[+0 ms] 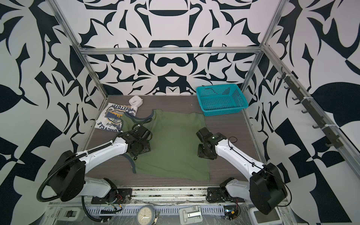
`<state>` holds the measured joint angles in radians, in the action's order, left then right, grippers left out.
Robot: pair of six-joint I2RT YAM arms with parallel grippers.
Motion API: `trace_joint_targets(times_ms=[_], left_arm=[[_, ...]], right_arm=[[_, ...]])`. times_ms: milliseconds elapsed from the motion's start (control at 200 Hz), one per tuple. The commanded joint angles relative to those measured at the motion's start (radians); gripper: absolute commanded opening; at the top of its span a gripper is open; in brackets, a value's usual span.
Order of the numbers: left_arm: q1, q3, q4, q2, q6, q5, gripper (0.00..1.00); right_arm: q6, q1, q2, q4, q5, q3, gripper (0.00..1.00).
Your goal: Fold and stack the tank tops
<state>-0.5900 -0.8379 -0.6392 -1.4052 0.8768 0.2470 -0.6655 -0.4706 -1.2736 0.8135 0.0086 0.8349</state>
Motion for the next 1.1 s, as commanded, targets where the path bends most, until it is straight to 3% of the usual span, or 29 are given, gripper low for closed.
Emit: trace_joint_targets(times_ms=[0,210,430,620,860,975,1095], left_arm=[[0.058,-0.054,0.033,-0.044,-0.075,-0.063,0.76],[0.058,-0.133,0.036,-0.230,-0.097,-0.110,0.76],[0.055,-0.062,0.013,-0.248,-0.062,-0.122,0.76],[0.053,0.121,-0.064,-0.123,0.080,-0.103,0.77],[-0.002,0.369,-0.140,0.240,0.301,-0.124,0.77],[-0.030,0.345,-0.099,0.351,0.291,-0.107,0.78],[-0.020,0.154,-0.090,0.274,0.163,-0.033,0.79]], right_arm=[[0.114,0.026,-0.106,-0.107,-0.009,0.099,0.43],[0.137,0.029,-0.309,-0.157,-0.042,0.186,0.44],[0.139,0.001,-0.403,-0.202,-0.061,0.154,0.44],[0.145,-0.075,-0.467,-0.217,-0.076,0.119,0.44],[0.106,-0.183,-0.457,-0.220,-0.113,0.069,0.43],[0.098,-0.181,-0.386,-0.198,-0.094,0.048,0.43],[0.105,-0.148,-0.293,-0.160,-0.045,0.042,0.43]])
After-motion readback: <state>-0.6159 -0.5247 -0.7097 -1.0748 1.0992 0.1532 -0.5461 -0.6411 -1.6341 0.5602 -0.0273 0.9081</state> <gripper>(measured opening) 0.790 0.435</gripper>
